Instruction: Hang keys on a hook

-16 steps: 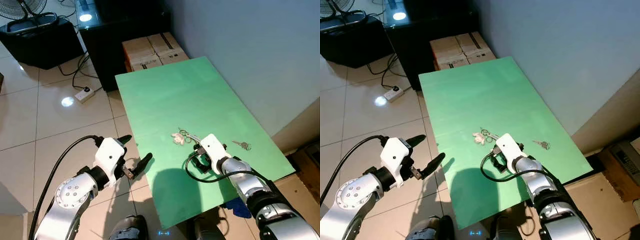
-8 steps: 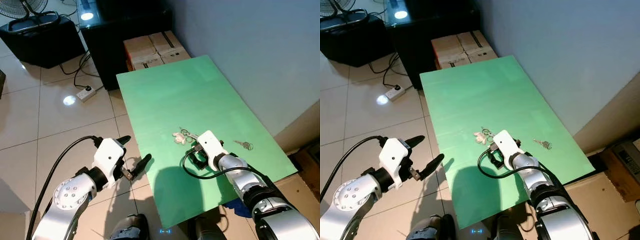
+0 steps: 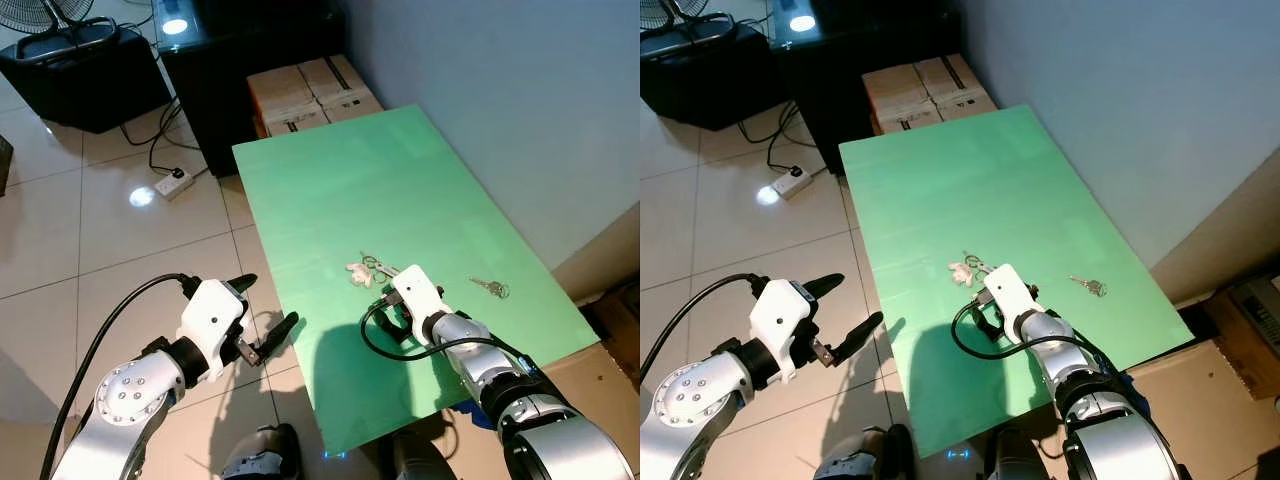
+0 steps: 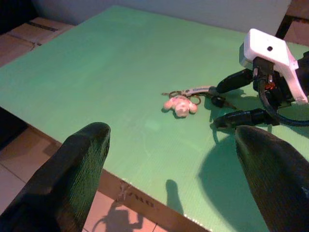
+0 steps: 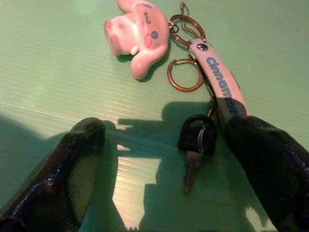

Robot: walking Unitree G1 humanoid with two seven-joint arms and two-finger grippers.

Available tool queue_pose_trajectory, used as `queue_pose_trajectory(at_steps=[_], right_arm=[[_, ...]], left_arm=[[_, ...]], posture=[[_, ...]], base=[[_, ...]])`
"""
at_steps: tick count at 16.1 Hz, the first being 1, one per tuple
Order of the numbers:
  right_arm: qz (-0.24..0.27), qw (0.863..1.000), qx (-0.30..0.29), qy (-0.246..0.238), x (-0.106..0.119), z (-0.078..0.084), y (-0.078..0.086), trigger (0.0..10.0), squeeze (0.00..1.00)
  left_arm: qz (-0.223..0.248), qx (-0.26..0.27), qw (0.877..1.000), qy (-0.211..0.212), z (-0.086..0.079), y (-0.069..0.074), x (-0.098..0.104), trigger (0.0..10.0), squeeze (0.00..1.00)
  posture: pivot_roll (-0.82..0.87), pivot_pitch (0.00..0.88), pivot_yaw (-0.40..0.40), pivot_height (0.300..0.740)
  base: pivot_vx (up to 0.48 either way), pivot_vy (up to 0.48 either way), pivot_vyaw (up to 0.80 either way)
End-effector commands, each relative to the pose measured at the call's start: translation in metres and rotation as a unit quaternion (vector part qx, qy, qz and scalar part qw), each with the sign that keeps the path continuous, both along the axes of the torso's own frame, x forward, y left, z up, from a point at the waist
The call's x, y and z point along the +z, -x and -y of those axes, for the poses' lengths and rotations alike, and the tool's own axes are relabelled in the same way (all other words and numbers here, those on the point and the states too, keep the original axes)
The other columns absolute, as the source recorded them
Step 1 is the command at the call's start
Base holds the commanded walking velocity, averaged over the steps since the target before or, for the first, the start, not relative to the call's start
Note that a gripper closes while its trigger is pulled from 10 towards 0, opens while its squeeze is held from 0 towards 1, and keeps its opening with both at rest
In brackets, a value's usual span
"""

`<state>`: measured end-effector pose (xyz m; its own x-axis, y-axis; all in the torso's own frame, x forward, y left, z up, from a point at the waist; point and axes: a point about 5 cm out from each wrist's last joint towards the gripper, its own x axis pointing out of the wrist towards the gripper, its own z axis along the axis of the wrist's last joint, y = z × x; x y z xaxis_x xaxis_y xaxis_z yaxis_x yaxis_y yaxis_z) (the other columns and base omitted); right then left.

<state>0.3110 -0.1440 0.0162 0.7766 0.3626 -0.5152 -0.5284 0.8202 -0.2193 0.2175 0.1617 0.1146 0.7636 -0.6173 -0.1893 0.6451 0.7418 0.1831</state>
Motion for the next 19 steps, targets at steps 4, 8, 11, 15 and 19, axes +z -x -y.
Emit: queue_pose_trajectory(at_steps=[4, 8, 11, 15, 19], right_arm=[[-0.003, 1.000, -0.007, -0.017, -0.0020, -0.0016, 0.0017, 4.4, 0.00], [-0.002, 1.000, -0.005, -0.024, -0.0028, -0.0030, 0.0028, 0.0, 0.00], [-0.003, 1.000, -0.003, -0.024, -0.0033, -0.0030, 0.0033, 0.0, 0.00], [-0.006, 1.000, 0.003, -0.021, -0.0052, -0.0024, 0.0054, 0.0, 0.00], [-0.007, 1.000, 0.005, -0.019, -0.0071, -0.0020, 0.0076, 0.0, 0.00]], left_arm=[[-0.003, -0.001, 1.000, -0.006, -0.0039, 0.0033, 0.0027, 10.0, 0.00], [-0.002, -0.001, 1.000, -0.010, -0.0067, 0.0042, 0.0045, 10.0, 0.00], [-0.003, -0.004, 1.000, -0.010, -0.0060, 0.0043, 0.0045, 10.0, 0.00], [-0.005, -0.010, 1.000, -0.012, -0.0043, 0.0047, 0.0031, 10.0, 0.00], [-0.005, -0.014, 1.000, -0.011, -0.0022, 0.0050, 0.0019, 10.0, 0.00]], posture=[[0.09, 0.226, 0.073, 0.740], [0.10, 0.215, 0.073, 0.740], [0.09, 0.208, 0.076, 0.740], [0.08, 0.200, 0.078, 0.740], [0.07, 0.187, 0.081, 0.740]], base=[[0.000, 0.000, 0.00], [0.000, 0.000, 0.00], [0.000, 0.000, 0.00], [0.000, 0.000, 0.00], [0.000, 0.000, 0.00]])
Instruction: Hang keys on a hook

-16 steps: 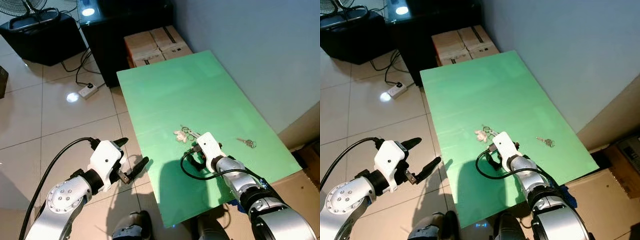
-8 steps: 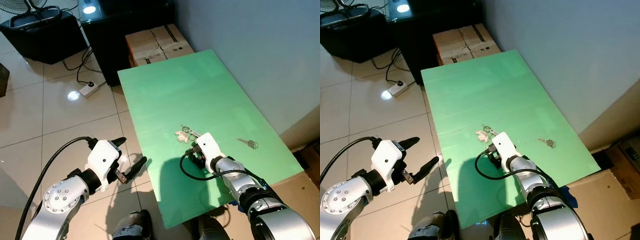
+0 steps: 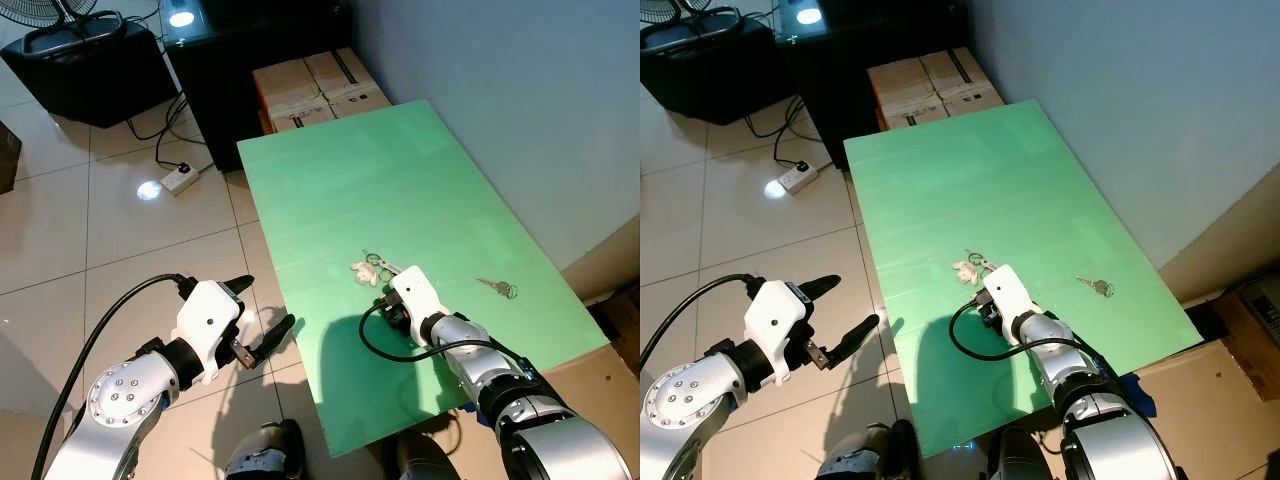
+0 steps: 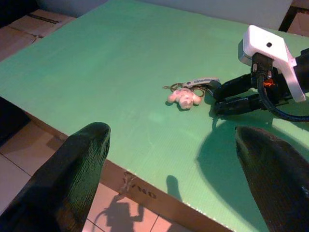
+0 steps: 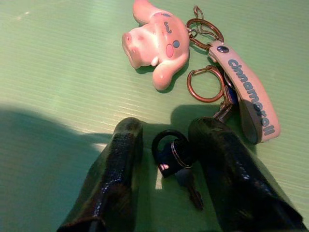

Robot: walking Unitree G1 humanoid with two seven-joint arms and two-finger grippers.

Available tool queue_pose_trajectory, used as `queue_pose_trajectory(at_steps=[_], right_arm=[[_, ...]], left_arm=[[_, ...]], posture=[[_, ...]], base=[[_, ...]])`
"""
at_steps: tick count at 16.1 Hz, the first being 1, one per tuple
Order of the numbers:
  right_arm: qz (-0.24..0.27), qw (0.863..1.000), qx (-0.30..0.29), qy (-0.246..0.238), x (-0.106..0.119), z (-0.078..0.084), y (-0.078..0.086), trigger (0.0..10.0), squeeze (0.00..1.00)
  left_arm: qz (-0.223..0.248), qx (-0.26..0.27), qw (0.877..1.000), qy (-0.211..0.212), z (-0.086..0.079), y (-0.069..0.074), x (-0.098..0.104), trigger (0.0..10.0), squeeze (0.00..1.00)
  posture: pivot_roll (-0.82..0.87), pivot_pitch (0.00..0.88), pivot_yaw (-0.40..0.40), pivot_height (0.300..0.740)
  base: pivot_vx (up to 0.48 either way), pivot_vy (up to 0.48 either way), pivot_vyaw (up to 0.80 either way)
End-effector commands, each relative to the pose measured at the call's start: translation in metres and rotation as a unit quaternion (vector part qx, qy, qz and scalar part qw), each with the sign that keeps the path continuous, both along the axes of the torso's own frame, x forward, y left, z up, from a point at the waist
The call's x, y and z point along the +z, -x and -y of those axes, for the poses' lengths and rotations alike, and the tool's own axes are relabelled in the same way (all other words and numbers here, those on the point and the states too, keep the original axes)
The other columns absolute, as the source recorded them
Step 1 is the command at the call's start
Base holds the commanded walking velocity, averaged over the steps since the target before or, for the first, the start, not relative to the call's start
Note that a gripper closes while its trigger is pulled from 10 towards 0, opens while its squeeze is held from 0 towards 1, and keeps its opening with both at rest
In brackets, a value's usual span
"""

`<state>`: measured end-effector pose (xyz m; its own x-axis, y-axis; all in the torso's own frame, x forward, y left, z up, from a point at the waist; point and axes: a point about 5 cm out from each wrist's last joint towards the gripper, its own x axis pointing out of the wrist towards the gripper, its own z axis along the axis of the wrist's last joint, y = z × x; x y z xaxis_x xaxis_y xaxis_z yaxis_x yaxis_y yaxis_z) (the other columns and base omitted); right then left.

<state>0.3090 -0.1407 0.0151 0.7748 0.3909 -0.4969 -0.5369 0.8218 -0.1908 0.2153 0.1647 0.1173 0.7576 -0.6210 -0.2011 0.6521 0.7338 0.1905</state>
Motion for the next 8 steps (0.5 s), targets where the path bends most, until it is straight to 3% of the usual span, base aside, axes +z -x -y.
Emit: queue_pose_trajectory(at_steps=[1, 8], right_arm=[[-0.010, 1.000, -0.001, 0.000, -0.0063, 0.0012, 0.0058, 0.0, 0.00], [0.011, 1.000, -0.023, -0.007, -0.0045, 0.0033, 0.0054, 0.0, 0.00]], left_arm=[[-0.003, -0.011, 1.000, -0.005, 0.0008, 0.0027, -0.0009, 10.0, 0.00], [0.001, -0.008, 1.000, -0.004, 0.0028, 0.0014, -0.0032, 10.0, 0.00]], posture=[[0.07, 0.187, 0.082, 0.740], [0.04, 0.172, 0.081, 0.740]], base=[[0.000, 0.000, 0.00], [0.000, 0.000, 0.00]])
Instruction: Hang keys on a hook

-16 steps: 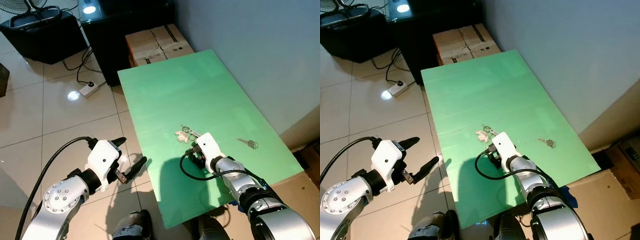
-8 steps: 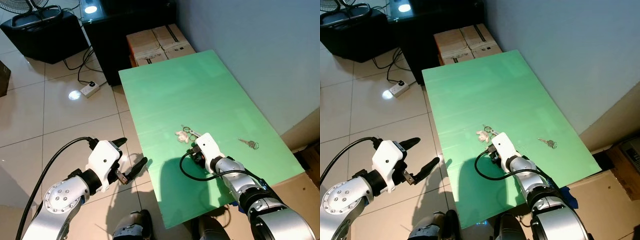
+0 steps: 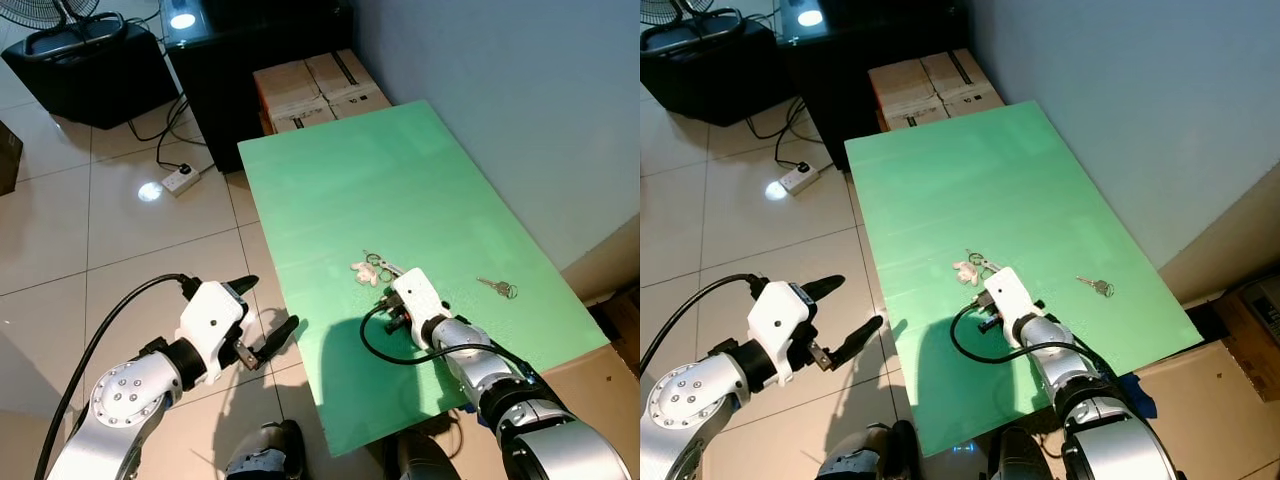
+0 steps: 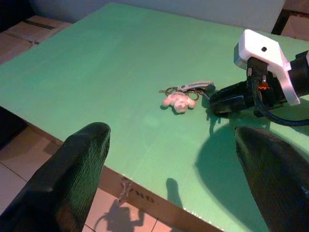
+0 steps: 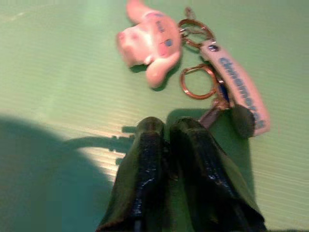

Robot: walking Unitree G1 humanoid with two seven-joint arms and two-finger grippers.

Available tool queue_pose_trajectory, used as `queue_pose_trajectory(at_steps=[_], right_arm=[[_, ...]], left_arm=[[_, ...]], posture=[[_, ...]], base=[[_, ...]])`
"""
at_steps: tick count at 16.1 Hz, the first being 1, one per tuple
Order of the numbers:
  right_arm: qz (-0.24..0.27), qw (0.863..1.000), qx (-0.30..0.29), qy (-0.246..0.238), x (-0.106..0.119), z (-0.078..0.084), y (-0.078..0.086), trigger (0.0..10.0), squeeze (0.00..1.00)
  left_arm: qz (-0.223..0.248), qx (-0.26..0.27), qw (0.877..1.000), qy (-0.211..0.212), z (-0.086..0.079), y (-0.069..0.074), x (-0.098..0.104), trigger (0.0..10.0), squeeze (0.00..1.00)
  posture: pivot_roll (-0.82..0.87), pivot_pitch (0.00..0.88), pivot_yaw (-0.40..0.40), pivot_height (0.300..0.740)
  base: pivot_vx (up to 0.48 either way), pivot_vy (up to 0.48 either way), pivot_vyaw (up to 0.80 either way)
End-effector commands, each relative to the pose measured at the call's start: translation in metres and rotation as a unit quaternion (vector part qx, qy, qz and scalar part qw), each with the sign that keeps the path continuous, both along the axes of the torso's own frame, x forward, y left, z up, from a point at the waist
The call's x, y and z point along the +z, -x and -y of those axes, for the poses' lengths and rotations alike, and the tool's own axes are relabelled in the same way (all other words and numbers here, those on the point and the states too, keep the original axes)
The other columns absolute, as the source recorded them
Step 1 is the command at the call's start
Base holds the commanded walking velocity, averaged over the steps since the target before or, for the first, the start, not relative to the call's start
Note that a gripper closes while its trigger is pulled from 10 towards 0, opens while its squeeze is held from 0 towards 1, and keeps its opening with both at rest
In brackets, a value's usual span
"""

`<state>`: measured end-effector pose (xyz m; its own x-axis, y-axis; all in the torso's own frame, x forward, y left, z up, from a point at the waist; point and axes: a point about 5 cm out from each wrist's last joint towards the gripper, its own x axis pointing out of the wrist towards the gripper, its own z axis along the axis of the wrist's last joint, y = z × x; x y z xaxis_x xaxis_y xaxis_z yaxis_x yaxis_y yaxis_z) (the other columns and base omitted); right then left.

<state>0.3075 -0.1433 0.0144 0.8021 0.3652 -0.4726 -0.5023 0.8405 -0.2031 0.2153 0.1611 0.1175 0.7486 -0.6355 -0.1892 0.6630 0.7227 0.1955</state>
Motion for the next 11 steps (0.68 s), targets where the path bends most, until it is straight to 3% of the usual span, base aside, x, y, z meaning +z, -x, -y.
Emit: queue_pose_trajectory(at_steps=[1, 7, 10, 11], right_arm=[[0.018, 1.000, -0.015, -0.016, 0.001, 0.000, 0.002, 0.0, 0.00], [0.098, 0.994, -0.016, -0.046, 0.011, -0.004, 0.014, 0.0, 0.00], [0.148, 0.989, -0.020, -0.014, 0.018, -0.005, 0.026, 0.0, 0.00], [0.171, 0.985, -0.021, 0.021, 0.021, -0.004, 0.028, 0.0, 0.00]], left_arm=[[-0.005, 0.003, 1.000, -0.005, 0.000, 0.002, -0.006, 10.0, 0.00], [0.000, 0.015, 1.000, 0.011, 0.007, -0.003, -0.011, 10.0, 0.00], [0.008, 0.030, 0.999, 0.012, 0.004, -0.008, -0.012, 10.0, 0.00], [0.011, 0.034, 0.999, 0.012, 0.005, -0.010, -0.012, 10.0, 0.00]], posture=[[0.03, 0.164, 0.072, 0.740], [-0.01, 0.146, 0.061, 0.740], [-0.04, 0.130, 0.068, 0.740], [-0.05, 0.127, 0.069, 0.740]], base=[[0.000, 0.000, 0.00], [0.000, 0.000, 0.00], [0.000, 0.000, 0.00], [0.000, 0.000, 0.00]])
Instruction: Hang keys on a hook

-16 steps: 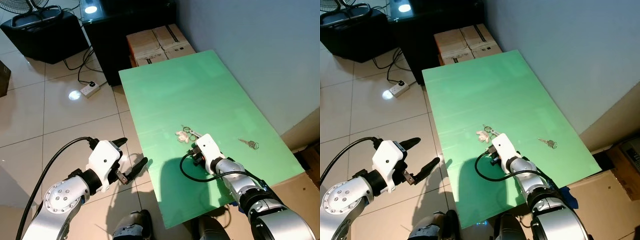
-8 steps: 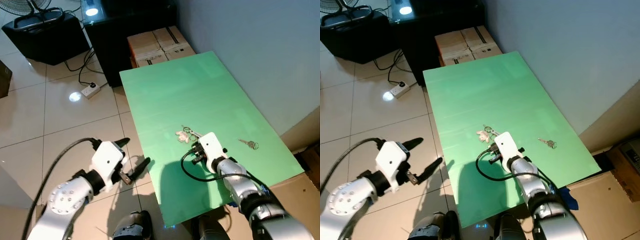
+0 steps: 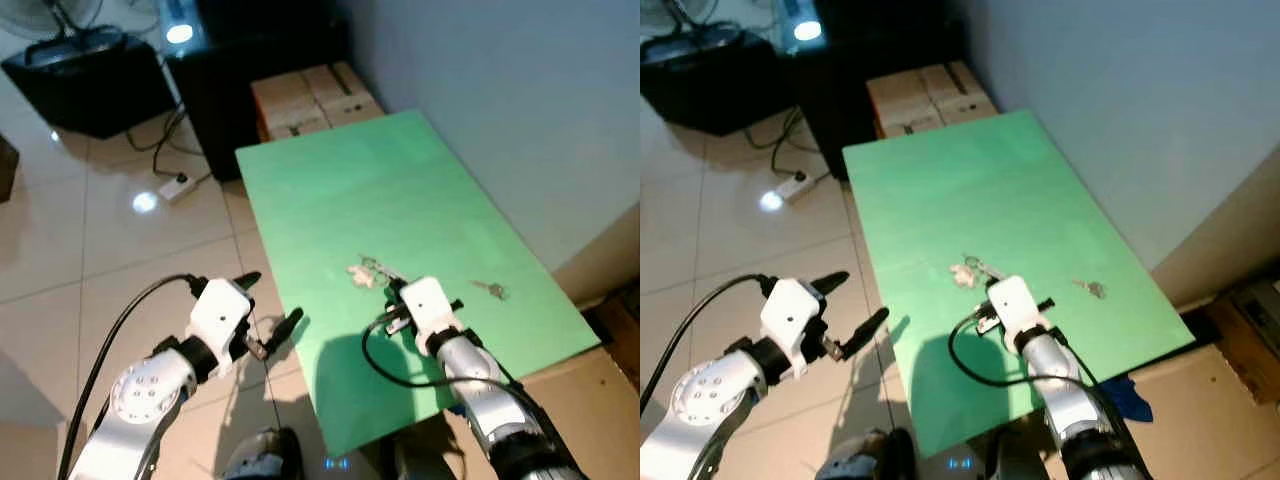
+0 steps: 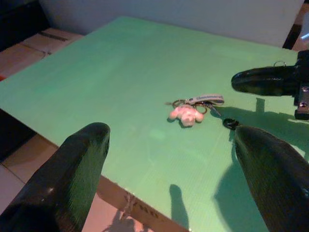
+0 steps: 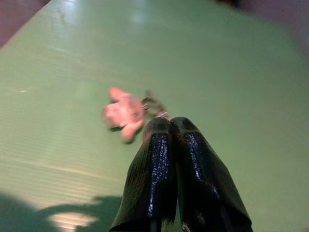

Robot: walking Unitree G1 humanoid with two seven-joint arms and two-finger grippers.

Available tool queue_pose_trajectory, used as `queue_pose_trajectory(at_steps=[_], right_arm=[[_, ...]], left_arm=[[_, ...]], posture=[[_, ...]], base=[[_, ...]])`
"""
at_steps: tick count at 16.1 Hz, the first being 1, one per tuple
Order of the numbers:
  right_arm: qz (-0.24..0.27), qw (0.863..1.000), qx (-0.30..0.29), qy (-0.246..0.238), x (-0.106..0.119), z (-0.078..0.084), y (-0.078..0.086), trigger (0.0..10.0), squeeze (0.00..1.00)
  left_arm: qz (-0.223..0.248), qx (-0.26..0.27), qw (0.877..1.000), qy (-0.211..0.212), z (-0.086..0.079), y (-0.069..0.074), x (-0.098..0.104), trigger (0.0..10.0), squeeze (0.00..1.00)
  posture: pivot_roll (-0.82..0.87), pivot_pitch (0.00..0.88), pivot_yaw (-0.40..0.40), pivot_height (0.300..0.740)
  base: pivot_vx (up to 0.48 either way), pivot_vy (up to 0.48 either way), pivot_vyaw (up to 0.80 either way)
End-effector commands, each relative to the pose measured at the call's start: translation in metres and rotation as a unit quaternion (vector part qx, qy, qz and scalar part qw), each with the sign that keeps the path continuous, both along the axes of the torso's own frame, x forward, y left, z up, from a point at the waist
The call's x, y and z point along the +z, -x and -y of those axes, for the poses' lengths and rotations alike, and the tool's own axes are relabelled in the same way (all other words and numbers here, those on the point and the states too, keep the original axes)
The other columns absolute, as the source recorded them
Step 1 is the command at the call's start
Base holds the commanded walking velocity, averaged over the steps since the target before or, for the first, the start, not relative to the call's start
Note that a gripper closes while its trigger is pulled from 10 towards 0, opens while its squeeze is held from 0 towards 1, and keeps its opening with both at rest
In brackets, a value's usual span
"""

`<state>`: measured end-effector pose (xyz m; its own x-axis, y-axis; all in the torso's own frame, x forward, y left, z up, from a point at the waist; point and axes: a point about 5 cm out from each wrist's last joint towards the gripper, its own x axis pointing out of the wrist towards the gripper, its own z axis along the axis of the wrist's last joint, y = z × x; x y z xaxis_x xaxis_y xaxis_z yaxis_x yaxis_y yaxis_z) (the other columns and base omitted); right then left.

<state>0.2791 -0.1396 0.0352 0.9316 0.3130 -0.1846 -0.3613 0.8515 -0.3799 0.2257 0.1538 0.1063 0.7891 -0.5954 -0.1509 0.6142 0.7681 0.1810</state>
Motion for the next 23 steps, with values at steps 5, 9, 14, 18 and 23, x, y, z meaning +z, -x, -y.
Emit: queue_pose_trajectory(at_steps=[5, 9, 14, 18, 23], right_arm=[[0.011, 0.996, -0.080, 0.024, 0.000, 0.013, 0.010, 0.0, 0.00], [-0.080, 0.997, 0.008, -0.016, -0.006, -0.001, 0.003, 10.0, 1.00], [-0.168, 0.985, 0.040, 0.012, -0.011, -0.011, -0.017, 10.0, 1.00], [-0.206, 0.978, 0.026, 0.022, -0.013, -0.005, -0.023, 10.0, 1.00], [-0.232, 0.972, 0.016, 0.022, -0.016, 0.004, -0.025, 10.0, 1.00]], left_arm=[[0.016, 0.024, 1.000, -0.009, 0.000, -0.011, -0.004, 10.0, 0.00], [0.008, 0.004, 1.000, -0.009, 0.001, -0.008, -0.004, 10.0, 0.00], [-0.007, -0.015, 0.999, -0.027, -0.003, -0.002, -0.007, 10.0, 0.00], [-0.010, -0.016, 0.999, -0.027, -0.005, 0.000, -0.006, 10.0, 0.00], [-0.012, -0.016, 0.999, -0.027, -0.006, 0.000, -0.005, 10.0, 0.00]], posture=[[-0.07, 0.114, 0.074, 0.740], [-0.06, 0.125, 0.078, 0.740], [-0.02, 0.130, 0.078, 0.740], [-0.01, 0.133, 0.078, 0.740], [0.00, 0.137, 0.081, 0.740]], base=[[0.000, 0.000, 0.00], [0.000, 0.000, 0.00], [0.000, 0.000, 0.00], [0.000, 0.000, 0.00], [0.000, 0.000, 0.00]])
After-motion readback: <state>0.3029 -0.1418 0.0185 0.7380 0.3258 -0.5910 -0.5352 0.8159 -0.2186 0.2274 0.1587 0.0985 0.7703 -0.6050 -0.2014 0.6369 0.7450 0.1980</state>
